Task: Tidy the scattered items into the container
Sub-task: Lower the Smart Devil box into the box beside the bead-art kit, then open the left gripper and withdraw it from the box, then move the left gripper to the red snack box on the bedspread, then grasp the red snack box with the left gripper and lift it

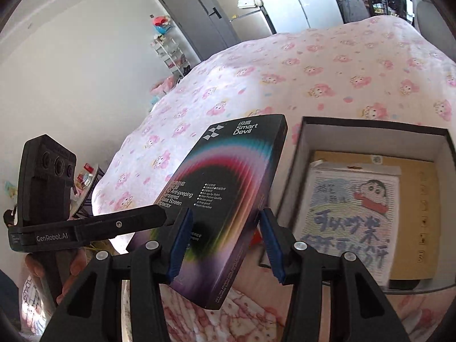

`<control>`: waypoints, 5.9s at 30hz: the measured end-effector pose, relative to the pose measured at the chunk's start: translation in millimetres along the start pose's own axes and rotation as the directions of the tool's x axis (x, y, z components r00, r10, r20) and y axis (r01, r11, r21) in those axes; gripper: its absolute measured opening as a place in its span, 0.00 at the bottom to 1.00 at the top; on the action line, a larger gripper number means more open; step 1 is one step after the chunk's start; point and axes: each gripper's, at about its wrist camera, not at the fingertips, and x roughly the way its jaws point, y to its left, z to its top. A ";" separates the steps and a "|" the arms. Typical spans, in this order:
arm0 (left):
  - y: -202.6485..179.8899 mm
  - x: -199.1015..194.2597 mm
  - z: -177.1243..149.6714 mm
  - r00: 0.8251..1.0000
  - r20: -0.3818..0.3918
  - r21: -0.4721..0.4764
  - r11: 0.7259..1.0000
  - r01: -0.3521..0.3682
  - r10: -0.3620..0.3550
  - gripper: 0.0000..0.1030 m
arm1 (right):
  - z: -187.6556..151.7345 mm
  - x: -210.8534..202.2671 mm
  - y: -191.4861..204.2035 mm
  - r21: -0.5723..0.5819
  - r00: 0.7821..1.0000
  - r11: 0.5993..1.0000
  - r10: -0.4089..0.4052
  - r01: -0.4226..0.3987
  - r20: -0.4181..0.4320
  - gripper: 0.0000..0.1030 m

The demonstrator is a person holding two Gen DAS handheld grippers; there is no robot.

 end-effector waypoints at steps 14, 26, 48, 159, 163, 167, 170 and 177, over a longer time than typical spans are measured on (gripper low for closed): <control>-68.8 191.4 8.7 0.957 -0.289 -0.004 0.999 0.035 -0.035 0.40 | -16.0 -33.6 -177.5 0.096 0.982 0.978 -0.182 0.185 -0.047 0.43; -57.3 228.9 -7.1 0.928 -0.364 0.002 0.997 -0.082 0.077 0.40 | -42.0 10.3 -197.2 0.050 0.947 0.953 -0.289 0.298 -0.140 0.44; -82.1 254.6 -15.1 0.920 -0.390 -0.071 0.997 0.022 -0.048 0.42 | -45.5 14.0 -195.4 0.046 0.939 0.945 -0.314 0.323 -0.140 0.43; 209.3 41.3 -14.5 0.970 -0.022 -0.607 0.767 -0.207 0.244 0.52 | -8.8 199.4 60.8 -0.324 0.927 0.935 -0.242 0.144 -0.287 0.55; 208.1 42.5 -15.2 0.973 -0.017 -0.590 0.783 -0.197 0.232 0.52 | -17.6 218.9 47.5 -0.284 0.903 0.942 -0.271 0.177 -0.335 0.55; 216.5 52.9 -8.0 0.979 -0.030 -0.599 0.780 -0.180 0.203 0.52 | -21.1 224.3 47.1 -0.294 0.897 0.923 -0.335 0.250 -0.289 0.56; 219.7 57.5 -2.8 0.980 -0.018 -0.600 0.782 -0.168 0.196 0.52 | -26.9 233.0 42.0 -0.241 0.897 0.934 -0.328 0.262 -0.297 0.56; 214.5 52.8 1.5 0.969 0.018 -0.560 0.806 -0.194 0.246 0.35 | -34.3 239.9 39.3 -0.224 0.895 0.954 -0.271 0.200 -0.354 0.58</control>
